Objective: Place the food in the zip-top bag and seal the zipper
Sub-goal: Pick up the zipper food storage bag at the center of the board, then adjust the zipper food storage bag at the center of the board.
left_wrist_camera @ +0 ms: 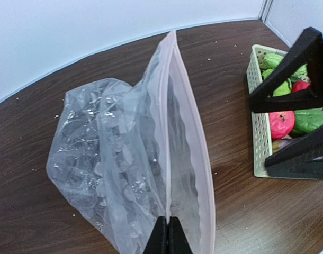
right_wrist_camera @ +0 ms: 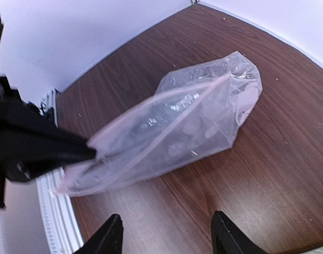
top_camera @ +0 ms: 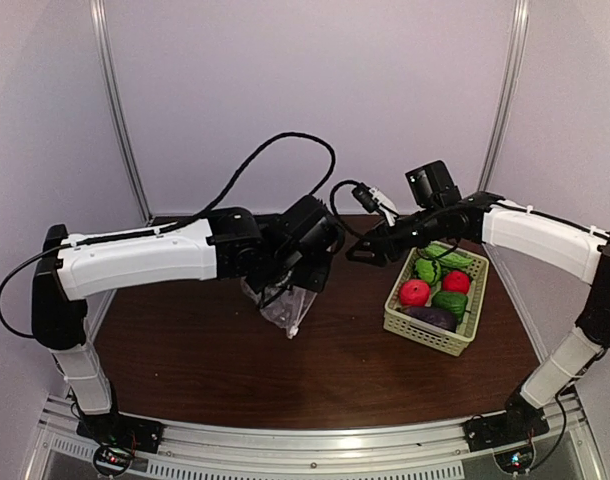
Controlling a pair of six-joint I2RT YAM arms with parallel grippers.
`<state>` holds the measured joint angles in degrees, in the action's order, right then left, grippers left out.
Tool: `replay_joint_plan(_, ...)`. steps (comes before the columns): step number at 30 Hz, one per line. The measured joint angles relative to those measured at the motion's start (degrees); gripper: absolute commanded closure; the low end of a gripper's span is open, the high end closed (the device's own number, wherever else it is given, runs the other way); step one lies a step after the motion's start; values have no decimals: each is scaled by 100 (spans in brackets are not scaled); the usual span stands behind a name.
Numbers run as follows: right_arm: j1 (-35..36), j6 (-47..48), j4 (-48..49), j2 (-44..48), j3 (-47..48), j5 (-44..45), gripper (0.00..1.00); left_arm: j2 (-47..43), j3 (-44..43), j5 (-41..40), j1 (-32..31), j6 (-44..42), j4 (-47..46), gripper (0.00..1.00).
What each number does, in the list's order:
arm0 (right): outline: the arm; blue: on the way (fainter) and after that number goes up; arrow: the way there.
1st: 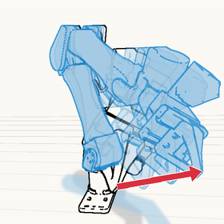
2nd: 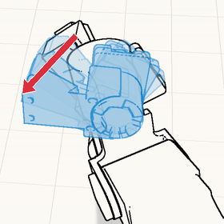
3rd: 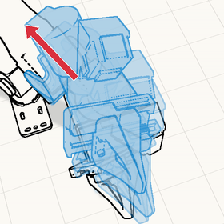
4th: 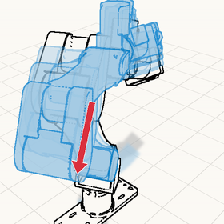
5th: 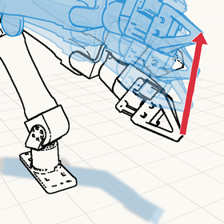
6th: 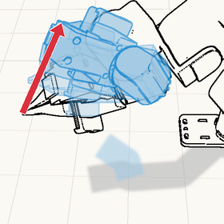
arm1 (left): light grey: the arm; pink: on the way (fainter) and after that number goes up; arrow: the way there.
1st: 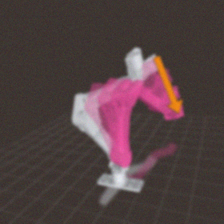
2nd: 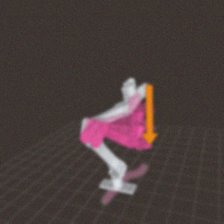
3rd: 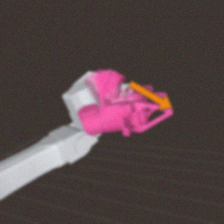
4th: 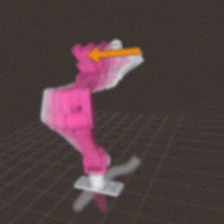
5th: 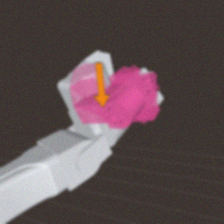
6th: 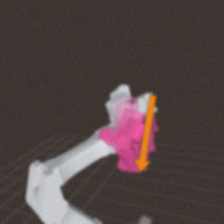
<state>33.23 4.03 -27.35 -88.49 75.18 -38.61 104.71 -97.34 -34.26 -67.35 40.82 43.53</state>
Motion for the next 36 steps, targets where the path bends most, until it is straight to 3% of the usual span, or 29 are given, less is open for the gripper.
replay_joint_plan(7, 131, -1495, 866, -431, 232, -647, 33, -2, 350, 203, 0, 245, -999, 100)
replay_joint_plan(11, 190, -1910, 1029, -505, 247, -638, 45, -26, 396, 223, 0, 376, -1355, 100)
replay_joint_plan(17, 227, -2282, 1067, -518, 247, -262, 54, -155, 603, 195, 0, 562, -1580, 100)
replay_joint_plan(22, 243, -2400, 1038, -516, 216, 103, 49, -275, 765, 120, 0, 678, -1705, 100)
replay_joint_plan(28, 284, -2406, 1038, -520, 39, 144, 51, -376, 966, 79, 0, 732, -1947, 100)
replay_joint_plan(30, 354, -2389, 1038, -529, 42, 190, 59, -389, 1008, 81, 0, 730, -2015, 100)
replay_joint_plan(34, 588, -2406, 981, -605, 66, 511, 95, -404, 1113, 61, 0, 730, -2216, 100)
replay_joint_plan(36, 647, -2402, 907, -638, 70, 748, 100, -407, 1132, -15, 0, 732, -2243, 100)
